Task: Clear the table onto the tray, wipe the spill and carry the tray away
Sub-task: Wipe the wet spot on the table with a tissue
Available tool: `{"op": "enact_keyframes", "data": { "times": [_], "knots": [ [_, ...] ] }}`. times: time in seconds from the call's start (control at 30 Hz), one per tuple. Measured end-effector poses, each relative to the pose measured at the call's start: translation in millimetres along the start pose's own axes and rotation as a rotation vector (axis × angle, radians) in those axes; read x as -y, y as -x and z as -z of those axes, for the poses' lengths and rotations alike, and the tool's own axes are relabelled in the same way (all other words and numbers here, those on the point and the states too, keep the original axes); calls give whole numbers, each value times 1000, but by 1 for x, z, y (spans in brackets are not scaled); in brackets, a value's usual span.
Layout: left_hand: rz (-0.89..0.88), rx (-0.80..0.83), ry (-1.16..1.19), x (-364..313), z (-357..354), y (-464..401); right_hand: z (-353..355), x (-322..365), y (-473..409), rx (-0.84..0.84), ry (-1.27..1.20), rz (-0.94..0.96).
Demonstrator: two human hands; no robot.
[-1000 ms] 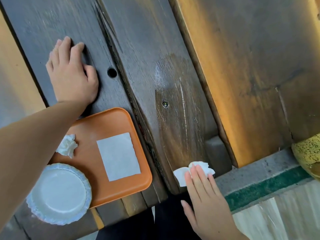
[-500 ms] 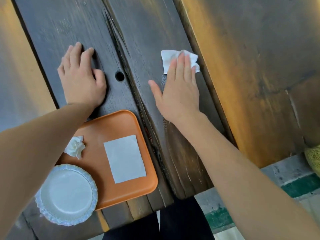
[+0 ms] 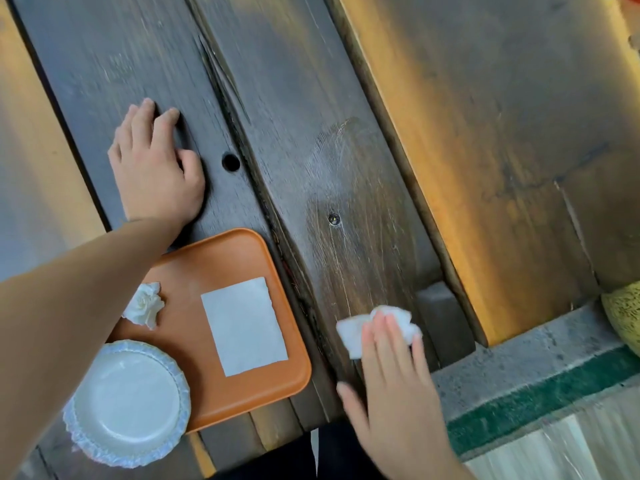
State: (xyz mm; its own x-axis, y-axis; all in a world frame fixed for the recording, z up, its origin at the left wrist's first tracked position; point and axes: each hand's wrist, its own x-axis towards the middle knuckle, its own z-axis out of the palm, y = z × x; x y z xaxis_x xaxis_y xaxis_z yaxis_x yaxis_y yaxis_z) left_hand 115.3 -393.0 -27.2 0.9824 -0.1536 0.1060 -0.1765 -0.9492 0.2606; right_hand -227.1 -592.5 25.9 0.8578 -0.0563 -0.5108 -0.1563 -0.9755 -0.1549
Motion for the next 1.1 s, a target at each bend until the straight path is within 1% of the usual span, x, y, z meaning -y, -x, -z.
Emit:
{"op": "enact_keyframes", "data": {
  "times": [0.07,0.17,0.27,0.33,0.43,0.57,0.67,0.73,0.83,0.93,1.03,1.1],
  "knots": [
    [-3,-1,2,0,0,0,27,-8,-46,-102,-15,-97],
    [-6,-11,0,0,-1,0,70,-15,-131,-194,-88,-197],
    [-3,-12,-8,0,-1,0,99,-8,-199,-257,-119,-198],
    [0,-5,-13,0,-1,-1,102,-2,-215,-269,-106,-187],
    [2,0,-17,0,0,-1,84,8,-186,-253,-80,-104],
    [4,1,-10,0,0,0,36,20,-90,-126,-28,88],
    [1,3,-12,0,0,-1,13,4,-24,-48,14,103],
    [0,3,-13,0,0,-1,10,-11,3,-42,10,76],
    [3,1,-10,0,0,-1,16,-22,12,-129,-24,47],
    [3,-1,-5,-1,1,-1,23,-21,-4,-238,-87,5],
    [3,5,-2,-1,1,0,31,-14,-23,-209,-120,-27],
    [5,7,-3,-1,1,0,35,-8,-31,-168,-126,22]
  ]
}}
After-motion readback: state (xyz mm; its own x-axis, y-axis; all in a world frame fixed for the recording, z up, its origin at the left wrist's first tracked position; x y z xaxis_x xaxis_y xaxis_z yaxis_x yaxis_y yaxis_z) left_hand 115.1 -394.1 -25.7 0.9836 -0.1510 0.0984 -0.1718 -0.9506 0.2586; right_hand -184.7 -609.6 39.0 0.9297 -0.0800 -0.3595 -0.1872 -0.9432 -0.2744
